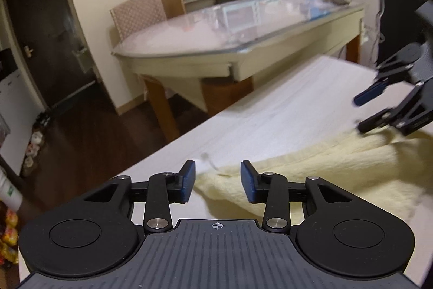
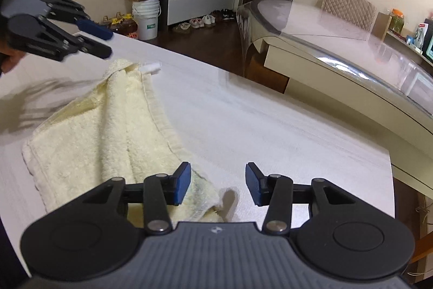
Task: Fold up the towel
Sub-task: 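Spread the towel flat on the table with both grippers, then open them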
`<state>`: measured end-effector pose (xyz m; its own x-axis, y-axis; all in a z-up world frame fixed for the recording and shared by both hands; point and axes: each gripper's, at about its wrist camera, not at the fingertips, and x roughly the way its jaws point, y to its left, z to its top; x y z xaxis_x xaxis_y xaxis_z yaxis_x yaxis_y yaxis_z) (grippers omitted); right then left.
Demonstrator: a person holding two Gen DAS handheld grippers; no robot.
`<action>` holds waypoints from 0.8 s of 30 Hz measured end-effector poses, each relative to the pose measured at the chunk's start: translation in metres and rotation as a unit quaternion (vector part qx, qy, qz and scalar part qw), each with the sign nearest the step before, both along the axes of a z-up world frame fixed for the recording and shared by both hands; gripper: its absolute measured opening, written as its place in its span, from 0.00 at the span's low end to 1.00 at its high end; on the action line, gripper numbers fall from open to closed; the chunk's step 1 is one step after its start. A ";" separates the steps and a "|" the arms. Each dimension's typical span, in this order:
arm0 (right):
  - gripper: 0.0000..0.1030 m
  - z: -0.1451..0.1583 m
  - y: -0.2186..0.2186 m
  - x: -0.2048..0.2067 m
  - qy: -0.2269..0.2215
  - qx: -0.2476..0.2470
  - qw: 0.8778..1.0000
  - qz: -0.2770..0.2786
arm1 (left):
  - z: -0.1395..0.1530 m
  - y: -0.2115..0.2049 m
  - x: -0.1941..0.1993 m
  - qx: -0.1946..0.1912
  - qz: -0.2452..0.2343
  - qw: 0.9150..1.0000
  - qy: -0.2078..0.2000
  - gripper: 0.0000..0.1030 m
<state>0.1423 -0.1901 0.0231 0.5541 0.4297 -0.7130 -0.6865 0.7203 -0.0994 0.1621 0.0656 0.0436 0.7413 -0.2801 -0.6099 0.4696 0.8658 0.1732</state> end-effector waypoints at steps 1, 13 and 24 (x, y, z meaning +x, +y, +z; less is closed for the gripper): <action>0.55 -0.001 0.002 -0.002 0.005 -0.006 1.000 0.006 | -0.001 -0.004 -0.008 -0.005 -0.015 1.000 0.011 0.41; 0.70 -0.008 0.009 0.023 -0.061 -0.079 0.995 0.007 | -0.047 -0.022 -0.065 0.024 -0.075 0.994 0.070 0.40; 0.76 -0.017 0.012 0.087 -0.082 -0.075 0.993 -0.045 | -0.052 -0.020 -0.077 0.031 -0.050 0.996 0.073 0.40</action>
